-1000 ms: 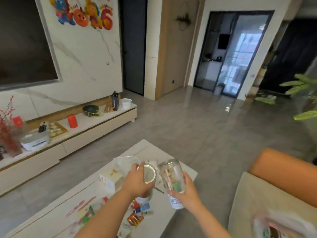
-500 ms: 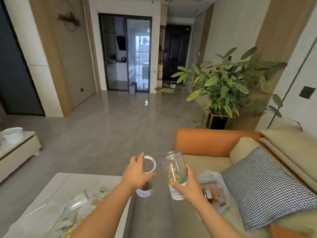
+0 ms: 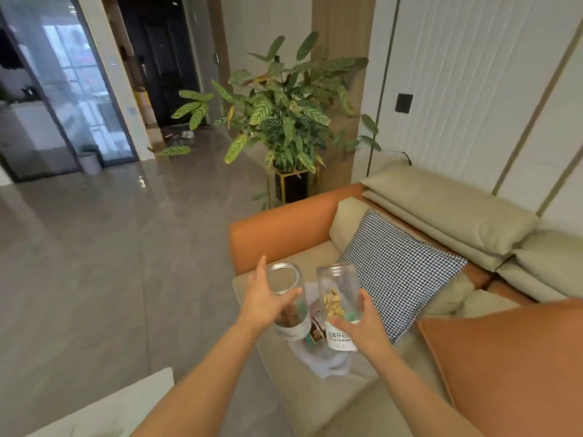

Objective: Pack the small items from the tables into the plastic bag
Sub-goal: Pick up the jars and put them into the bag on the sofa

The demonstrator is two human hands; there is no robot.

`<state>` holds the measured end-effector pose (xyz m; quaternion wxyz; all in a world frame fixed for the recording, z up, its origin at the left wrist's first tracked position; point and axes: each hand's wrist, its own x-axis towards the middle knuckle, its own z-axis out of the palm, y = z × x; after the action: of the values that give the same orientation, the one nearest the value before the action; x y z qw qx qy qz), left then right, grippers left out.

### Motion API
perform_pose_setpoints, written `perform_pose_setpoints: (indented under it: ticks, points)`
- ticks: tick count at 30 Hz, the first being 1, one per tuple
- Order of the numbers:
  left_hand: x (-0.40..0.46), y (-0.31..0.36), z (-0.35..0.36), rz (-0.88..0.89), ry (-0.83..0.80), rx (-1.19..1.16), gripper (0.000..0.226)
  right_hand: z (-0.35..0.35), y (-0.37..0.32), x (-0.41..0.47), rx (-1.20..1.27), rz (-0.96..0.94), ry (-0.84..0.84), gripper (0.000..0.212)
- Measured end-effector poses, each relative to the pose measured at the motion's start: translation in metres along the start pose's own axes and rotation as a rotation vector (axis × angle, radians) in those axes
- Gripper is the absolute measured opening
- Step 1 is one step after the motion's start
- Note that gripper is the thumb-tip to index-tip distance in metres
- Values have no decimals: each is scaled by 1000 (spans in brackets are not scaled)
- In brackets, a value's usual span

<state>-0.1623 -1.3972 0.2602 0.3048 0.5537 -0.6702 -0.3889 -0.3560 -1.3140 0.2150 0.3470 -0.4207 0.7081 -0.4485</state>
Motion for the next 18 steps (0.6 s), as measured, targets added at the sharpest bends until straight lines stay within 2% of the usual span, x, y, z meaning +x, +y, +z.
perform_pose_setpoints:
  ticks: [2, 6, 9, 12, 15, 18]
  points:
    - [19, -2, 20, -20, -63, 27, 111, -8, 14, 15, -7, 55, 26, 68]
    - [58, -10, 60, -63, -131, 131, 107, -19, 44, 52, -49, 169, 55, 71]
    - [86, -17, 87, -85, -196, 203, 104, -23, 64, 82, -77, 232, 7, 70]
    - [106, -29, 114, -97, -244, 266, 102, -18, 86, 107, -78, 285, -39, 77]
    - [120, -42, 136, -85, -278, 454, 99, -9, 99, 126, -126, 351, -79, 68]
    - [138, -56, 157, -88, -366, 539, 99, 1, 108, 146, -148, 407, -70, 83]
